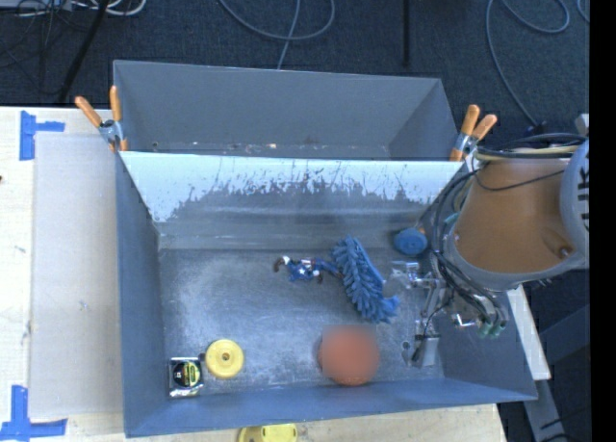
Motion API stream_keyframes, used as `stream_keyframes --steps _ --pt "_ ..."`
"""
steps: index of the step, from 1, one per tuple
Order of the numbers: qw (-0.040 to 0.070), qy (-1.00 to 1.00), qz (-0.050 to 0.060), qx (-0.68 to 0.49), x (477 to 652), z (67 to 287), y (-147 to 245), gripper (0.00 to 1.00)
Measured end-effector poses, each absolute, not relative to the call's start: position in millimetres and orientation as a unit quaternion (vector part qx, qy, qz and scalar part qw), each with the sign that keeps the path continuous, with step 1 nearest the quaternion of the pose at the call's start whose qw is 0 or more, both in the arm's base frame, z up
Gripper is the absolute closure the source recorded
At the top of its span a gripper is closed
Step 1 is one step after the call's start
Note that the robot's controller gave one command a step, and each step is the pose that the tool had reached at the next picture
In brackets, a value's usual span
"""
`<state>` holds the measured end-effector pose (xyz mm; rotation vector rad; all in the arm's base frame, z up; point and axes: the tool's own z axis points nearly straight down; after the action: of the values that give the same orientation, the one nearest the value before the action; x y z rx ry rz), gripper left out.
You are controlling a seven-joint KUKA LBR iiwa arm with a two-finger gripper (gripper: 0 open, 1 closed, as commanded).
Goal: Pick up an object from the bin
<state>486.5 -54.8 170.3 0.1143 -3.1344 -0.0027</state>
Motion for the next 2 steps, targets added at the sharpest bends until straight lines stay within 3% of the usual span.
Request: stream_keyframes --steps 1,2 --pt "0.002 -1.000 -0.001 0.024 482.4 169.2 -44.1 0.00" --pt "-0.001 -0.992 0.000 0.129 490.5 129.0 -17.3 0.00"
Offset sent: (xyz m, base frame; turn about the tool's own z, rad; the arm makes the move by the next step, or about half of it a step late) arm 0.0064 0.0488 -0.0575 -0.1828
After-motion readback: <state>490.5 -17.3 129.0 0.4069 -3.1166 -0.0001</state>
